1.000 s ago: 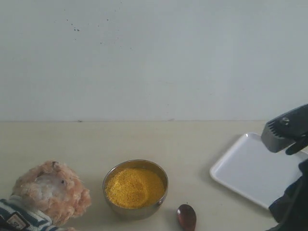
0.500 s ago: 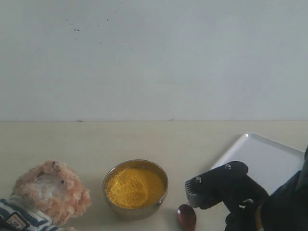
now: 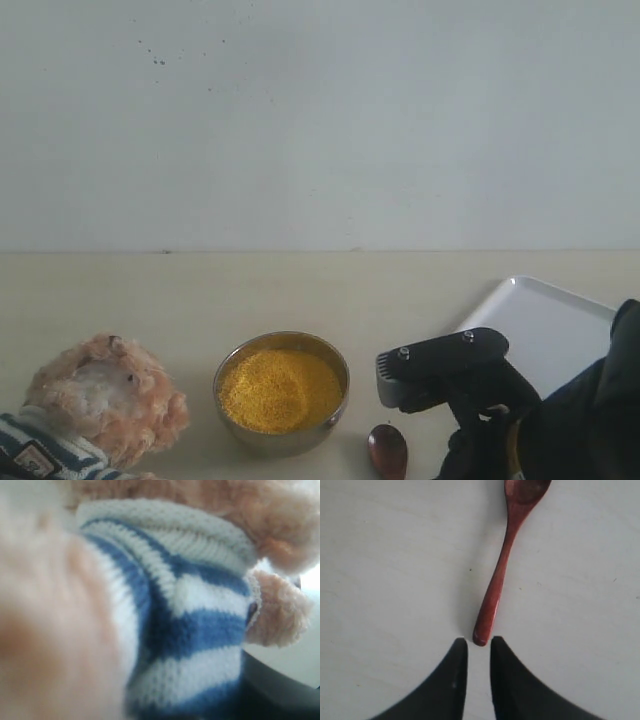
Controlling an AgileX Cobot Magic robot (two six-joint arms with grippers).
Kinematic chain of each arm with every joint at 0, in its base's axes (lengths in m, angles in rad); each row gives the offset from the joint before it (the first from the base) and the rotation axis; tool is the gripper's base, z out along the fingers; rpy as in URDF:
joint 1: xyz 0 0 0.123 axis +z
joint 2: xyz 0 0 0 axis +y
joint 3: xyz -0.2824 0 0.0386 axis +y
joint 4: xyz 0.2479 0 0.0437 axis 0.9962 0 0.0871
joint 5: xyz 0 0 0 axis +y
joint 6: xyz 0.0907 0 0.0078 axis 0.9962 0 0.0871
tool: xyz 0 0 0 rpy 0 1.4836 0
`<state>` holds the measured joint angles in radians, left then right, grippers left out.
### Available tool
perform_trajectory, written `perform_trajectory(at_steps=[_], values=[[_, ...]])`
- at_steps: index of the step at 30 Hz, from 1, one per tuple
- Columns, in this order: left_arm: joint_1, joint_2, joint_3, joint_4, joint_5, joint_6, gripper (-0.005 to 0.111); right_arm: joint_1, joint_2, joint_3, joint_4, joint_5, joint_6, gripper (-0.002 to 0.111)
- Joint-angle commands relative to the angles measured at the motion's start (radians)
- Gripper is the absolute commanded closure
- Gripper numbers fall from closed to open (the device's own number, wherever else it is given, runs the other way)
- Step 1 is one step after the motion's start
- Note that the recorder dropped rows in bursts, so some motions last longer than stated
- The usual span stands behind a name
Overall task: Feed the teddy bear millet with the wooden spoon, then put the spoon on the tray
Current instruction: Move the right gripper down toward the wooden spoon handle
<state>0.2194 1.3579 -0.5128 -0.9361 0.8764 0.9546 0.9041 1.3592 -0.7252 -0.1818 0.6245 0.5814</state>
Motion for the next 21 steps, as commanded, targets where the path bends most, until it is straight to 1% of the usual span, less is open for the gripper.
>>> perform_trajectory(at_steps=[1, 2, 6, 14, 21], values=[[0.004, -0.008, 0.003, -0.016, 0.006, 0.006, 0.101, 0.003, 0.000, -0.005, -0.005, -0.011, 0.007, 0.074], [0.004, -0.008, 0.003, -0.016, 0.006, 0.006, 0.101, 0.003, 0.000, -0.005, -0.005, -0.011, 0.012, 0.072], [0.004, -0.008, 0.003, -0.016, 0.006, 0.006, 0.101, 0.003, 0.000, -0.005, -0.005, -0.013, 0.017, 0.072], [0.004, -0.008, 0.003, -0.016, 0.006, 0.006, 0.101, 0.003, 0.000, -0.005, -0.011, -0.033, 0.116, 0.072], [0.004, -0.008, 0.003, -0.016, 0.006, 0.006, 0.101, 0.003, 0.000, -0.005, -0.042, -0.050, 0.143, 0.072]])
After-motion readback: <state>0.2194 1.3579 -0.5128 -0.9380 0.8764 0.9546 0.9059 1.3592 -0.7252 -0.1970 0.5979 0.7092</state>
